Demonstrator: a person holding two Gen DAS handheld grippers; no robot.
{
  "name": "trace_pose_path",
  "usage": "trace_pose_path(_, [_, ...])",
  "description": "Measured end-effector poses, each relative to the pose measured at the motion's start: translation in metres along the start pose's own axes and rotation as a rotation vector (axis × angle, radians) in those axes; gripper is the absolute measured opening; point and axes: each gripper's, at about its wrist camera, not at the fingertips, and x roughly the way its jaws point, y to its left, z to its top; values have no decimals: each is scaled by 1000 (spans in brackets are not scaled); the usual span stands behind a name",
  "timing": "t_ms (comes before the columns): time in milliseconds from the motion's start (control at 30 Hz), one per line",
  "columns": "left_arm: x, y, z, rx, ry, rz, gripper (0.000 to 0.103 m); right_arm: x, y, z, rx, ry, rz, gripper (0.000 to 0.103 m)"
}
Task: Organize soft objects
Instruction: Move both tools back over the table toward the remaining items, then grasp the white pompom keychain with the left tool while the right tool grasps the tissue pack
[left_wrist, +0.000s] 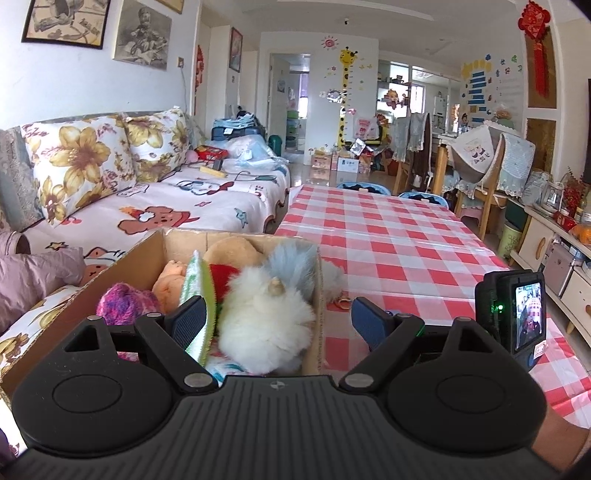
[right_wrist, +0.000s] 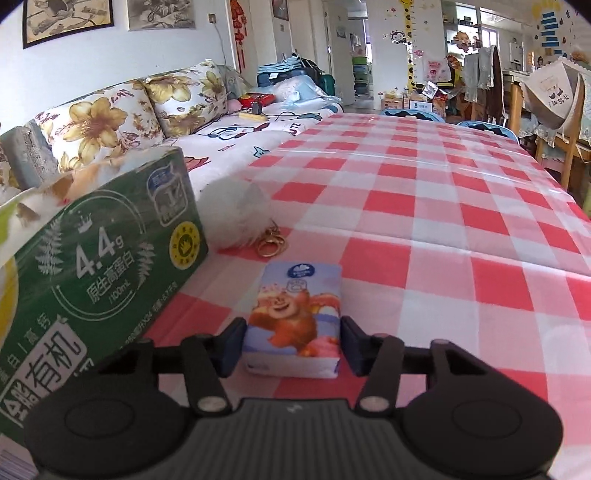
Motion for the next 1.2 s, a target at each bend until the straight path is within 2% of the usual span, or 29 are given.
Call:
trace_pose_path(333, [-13, -30, -3, 58, -47, -58, 103, -42, -41, -16, -26, 33, -115, 53])
trace_pose_path(533, [-18, -59, -9, 64, -15, -120, 103, -72, -70, -32, -4, 47, -177, 53])
trace_pose_path(667, [-13, -85, -12, 85, 4, -137, 103, -86, -78, -39, 37, 59, -165, 54])
trace_pose_path(700, [-9, -92, -11, 90, 10, -140, 103, -90, -79, -41, 44, 64, -167, 60])
trace_pose_path(733, [-5, -99, -10, 95, 11, -141, 103, -94, -80, -42, 50, 71, -163, 71])
trace_pose_path(767, [2, -105, -7, 100, 9, -141, 103, -100, -81, -42, 59, 67, -164, 76])
trace_pose_path(800, [10, -113, -3, 106, 5, -138, 103, -105, -82, -42, 67, 58, -168, 81])
trace_pose_path(933, [51, -142, 9, 139, 3, -98, 103, -125, -91, -36, 90, 22, -184, 86])
trace_pose_path(1100, [114, -165, 25, 134, 15, 44, 103, -144, -108, -18, 187, -60, -139, 90])
trace_pose_path(1200, [154, -176, 34, 159, 30, 118, 103, -152, -111, -10, 191, -101, -127, 91])
